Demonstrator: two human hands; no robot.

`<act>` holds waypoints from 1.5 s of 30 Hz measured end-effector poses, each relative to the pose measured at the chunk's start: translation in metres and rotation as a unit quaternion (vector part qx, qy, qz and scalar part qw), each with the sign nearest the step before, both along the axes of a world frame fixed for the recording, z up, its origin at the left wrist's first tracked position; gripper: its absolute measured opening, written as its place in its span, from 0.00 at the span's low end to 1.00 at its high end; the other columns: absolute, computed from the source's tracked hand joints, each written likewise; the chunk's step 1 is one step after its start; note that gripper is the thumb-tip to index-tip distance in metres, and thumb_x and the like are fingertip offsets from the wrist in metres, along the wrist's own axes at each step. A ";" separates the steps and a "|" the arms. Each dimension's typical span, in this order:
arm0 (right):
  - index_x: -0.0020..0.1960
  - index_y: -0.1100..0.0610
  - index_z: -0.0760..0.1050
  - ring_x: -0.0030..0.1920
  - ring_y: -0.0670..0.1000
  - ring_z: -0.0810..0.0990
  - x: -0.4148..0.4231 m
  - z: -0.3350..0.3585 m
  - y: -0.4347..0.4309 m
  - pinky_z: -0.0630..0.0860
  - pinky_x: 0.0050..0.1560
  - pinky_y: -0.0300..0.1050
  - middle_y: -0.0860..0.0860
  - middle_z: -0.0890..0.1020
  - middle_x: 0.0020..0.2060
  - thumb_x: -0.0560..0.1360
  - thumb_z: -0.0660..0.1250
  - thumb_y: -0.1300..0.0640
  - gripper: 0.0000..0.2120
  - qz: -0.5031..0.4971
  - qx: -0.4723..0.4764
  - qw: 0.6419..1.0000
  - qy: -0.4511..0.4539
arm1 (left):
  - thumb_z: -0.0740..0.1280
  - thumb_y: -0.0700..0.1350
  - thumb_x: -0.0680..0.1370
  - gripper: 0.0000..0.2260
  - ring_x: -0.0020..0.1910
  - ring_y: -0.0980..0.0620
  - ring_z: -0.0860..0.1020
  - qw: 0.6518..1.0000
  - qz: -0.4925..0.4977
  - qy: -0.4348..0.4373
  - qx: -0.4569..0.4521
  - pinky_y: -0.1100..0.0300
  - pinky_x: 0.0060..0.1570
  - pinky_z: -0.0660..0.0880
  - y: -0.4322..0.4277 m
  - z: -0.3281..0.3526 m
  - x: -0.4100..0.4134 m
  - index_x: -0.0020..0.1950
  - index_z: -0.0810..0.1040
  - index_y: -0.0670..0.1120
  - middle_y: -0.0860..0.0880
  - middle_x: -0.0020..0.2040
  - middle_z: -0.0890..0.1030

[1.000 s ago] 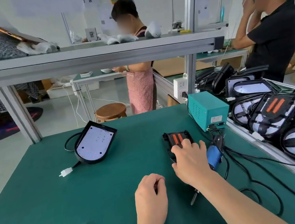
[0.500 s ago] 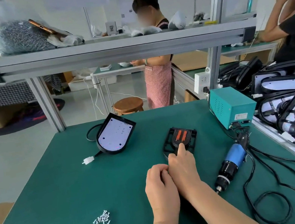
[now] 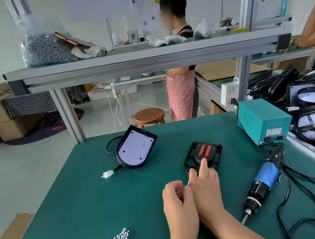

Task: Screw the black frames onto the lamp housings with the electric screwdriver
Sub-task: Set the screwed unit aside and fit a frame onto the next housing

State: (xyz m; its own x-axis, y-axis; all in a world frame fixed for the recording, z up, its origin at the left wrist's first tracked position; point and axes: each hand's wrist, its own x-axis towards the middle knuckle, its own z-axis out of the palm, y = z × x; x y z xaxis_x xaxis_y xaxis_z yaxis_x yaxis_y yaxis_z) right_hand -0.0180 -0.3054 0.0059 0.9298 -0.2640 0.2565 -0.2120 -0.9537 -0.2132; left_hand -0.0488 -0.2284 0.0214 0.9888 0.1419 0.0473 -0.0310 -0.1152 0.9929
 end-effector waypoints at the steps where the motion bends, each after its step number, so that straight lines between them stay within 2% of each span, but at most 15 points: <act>1: 0.64 0.63 0.74 0.63 0.66 0.73 0.001 -0.001 0.000 0.63 0.73 0.58 0.72 0.61 0.74 0.77 0.61 0.56 0.19 -0.007 0.006 1.000 0.004 | 0.67 0.42 0.80 0.07 0.54 0.59 0.76 1.000 0.008 -0.001 -0.009 0.70 0.49 0.70 0.004 0.002 0.005 0.51 0.74 0.54 0.55 0.54 0.77; 4: 0.74 0.60 0.65 0.69 0.63 0.64 0.003 -0.001 0.001 0.51 0.77 0.55 0.67 0.51 0.78 0.78 0.54 0.57 0.24 -0.016 0.007 1.000 0.020 | 0.69 0.44 0.79 0.09 0.60 0.54 0.73 0.997 0.058 -0.047 0.020 0.61 0.59 0.69 0.026 0.014 0.033 0.56 0.73 0.52 0.58 0.55 0.74; 8: 0.78 0.59 0.60 0.71 0.62 0.60 0.005 -0.004 0.001 0.48 0.78 0.55 0.66 0.48 0.79 0.79 0.53 0.58 0.27 -0.016 0.005 0.999 0.032 | 0.71 0.45 0.78 0.18 0.65 0.50 0.68 0.980 0.135 -0.097 0.112 0.52 0.66 0.67 0.069 0.037 0.091 0.67 0.72 0.46 0.53 0.63 0.70; 15: 0.79 0.58 0.58 0.74 0.63 0.58 0.004 -0.004 0.002 0.47 0.79 0.57 0.66 0.47 0.79 0.81 0.53 0.54 0.27 -0.029 -0.014 0.997 0.067 | 0.68 0.58 0.77 0.35 0.77 0.47 0.62 0.963 0.099 -0.005 0.249 0.46 0.75 0.61 0.127 0.049 0.183 0.80 0.59 0.48 0.48 0.78 0.65; 17: 0.77 0.61 0.62 0.72 0.64 0.62 0.002 -0.002 0.003 0.52 0.78 0.59 0.69 0.51 0.78 0.78 0.59 0.53 0.28 -0.028 -0.008 0.997 0.064 | 0.65 0.61 0.79 0.35 0.78 0.46 0.61 0.956 0.046 0.018 0.290 0.45 0.77 0.58 0.140 0.048 0.198 0.81 0.58 0.49 0.48 0.79 0.64; 19: 0.64 0.66 0.77 0.60 0.67 0.77 0.001 -0.001 0.004 0.72 0.68 0.63 0.73 0.69 0.69 0.65 0.76 0.55 0.30 -0.026 -0.023 0.998 0.046 | 0.62 0.62 0.80 0.34 0.80 0.47 0.58 0.947 -0.003 0.033 0.320 0.45 0.78 0.52 0.147 0.046 0.209 0.82 0.57 0.50 0.49 0.79 0.64; 21: 0.55 0.66 0.83 0.51 0.66 0.81 0.000 0.001 0.004 0.79 0.59 0.63 0.72 0.76 0.62 0.55 0.80 0.58 0.29 -0.017 -0.012 0.999 0.028 | 0.60 0.63 0.81 0.33 0.80 0.47 0.55 0.942 -0.040 0.047 0.330 0.46 0.79 0.48 0.149 0.047 0.217 0.82 0.56 0.52 0.51 0.79 0.65; 23: 0.69 0.65 0.74 0.65 0.66 0.73 0.002 0.002 0.004 0.66 0.73 0.62 0.72 0.64 0.73 0.69 0.72 0.55 0.30 -0.010 0.007 0.998 0.058 | 0.60 0.64 0.81 0.32 0.81 0.47 0.54 0.931 -0.063 0.072 0.353 0.47 0.79 0.47 0.151 0.048 0.222 0.82 0.57 0.54 0.50 0.80 0.63; 25: 0.77 0.61 0.61 0.73 0.64 0.61 0.006 -0.004 0.004 0.49 0.79 0.58 0.68 0.49 0.78 0.77 0.59 0.56 0.30 -0.015 0.036 0.998 0.059 | 0.63 0.65 0.78 0.34 0.80 0.46 0.56 0.914 -0.081 0.108 0.383 0.47 0.79 0.51 0.150 0.045 0.225 0.80 0.60 0.54 0.48 0.80 0.63; 29: 0.64 0.63 0.77 0.62 0.64 0.76 0.007 -0.005 0.003 0.69 0.71 0.60 0.70 0.68 0.71 0.67 0.71 0.58 0.25 -0.030 0.007 0.999 0.015 | 0.68 0.65 0.67 0.34 0.66 0.45 0.74 0.928 -0.077 0.152 0.331 0.53 0.64 0.71 0.149 0.038 0.218 0.69 0.72 0.53 0.50 0.68 0.76; 31: 0.68 0.61 0.71 0.67 0.63 0.70 0.007 -0.005 0.005 0.60 0.76 0.59 0.69 0.60 0.76 0.72 0.65 0.59 0.24 -0.021 0.011 0.999 0.021 | 0.70 0.63 0.67 0.24 0.63 0.46 0.73 0.933 -0.067 0.142 0.324 0.54 0.58 0.70 0.145 0.034 0.216 0.59 0.75 0.53 0.50 0.66 0.75; 34: 0.71 0.58 0.62 0.71 0.61 0.61 0.010 -0.007 0.004 0.48 0.79 0.56 0.66 0.48 0.79 0.75 0.56 0.61 0.24 -0.016 0.053 0.998 0.020 | 0.68 0.62 0.64 0.15 0.65 0.46 0.70 0.941 -0.058 0.134 0.305 0.49 0.61 0.72 0.133 0.036 0.209 0.43 0.72 0.56 0.52 0.55 0.73; 39: 0.66 0.54 0.62 0.66 0.57 0.62 0.006 -0.002 0.001 0.51 0.76 0.50 0.61 0.46 0.80 0.75 0.54 0.67 0.20 -0.009 0.098 0.995 -0.033 | 0.69 0.58 0.66 0.22 0.64 0.42 0.74 0.943 -0.070 0.153 0.288 0.46 0.64 0.74 0.106 0.035 0.184 0.56 0.78 0.50 0.47 0.60 0.77; 42: 0.59 0.55 0.65 0.63 0.55 0.63 0.003 -0.001 -0.002 0.60 0.71 0.47 0.59 0.53 0.78 0.79 0.54 0.69 0.13 -0.014 0.183 0.978 -0.102 | 0.69 0.56 0.72 0.13 0.59 0.43 0.76 0.934 -0.047 0.152 0.319 0.48 0.65 0.72 0.086 0.032 0.167 0.51 0.76 0.52 0.49 0.55 0.80; 45: 0.55 0.61 0.70 0.69 0.59 0.64 0.002 0.000 -0.005 0.61 0.71 0.53 0.63 0.64 0.73 0.82 0.56 0.66 0.05 -0.037 0.241 0.953 -0.181 | 0.69 0.56 0.68 0.22 0.56 0.44 0.79 0.953 -0.053 0.164 0.250 0.48 0.63 0.75 0.071 0.031 0.146 0.59 0.77 0.48 0.48 0.57 0.82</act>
State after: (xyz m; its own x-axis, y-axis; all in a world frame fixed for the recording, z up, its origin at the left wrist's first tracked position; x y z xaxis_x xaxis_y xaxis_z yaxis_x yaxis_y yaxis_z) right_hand -0.0163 -0.3099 0.0055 0.7771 -0.4945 0.3894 -0.1045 -0.7115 -0.6949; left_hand 0.0976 -0.1576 0.0522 0.9697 0.0805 -0.2307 0.2330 -0.5892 0.7737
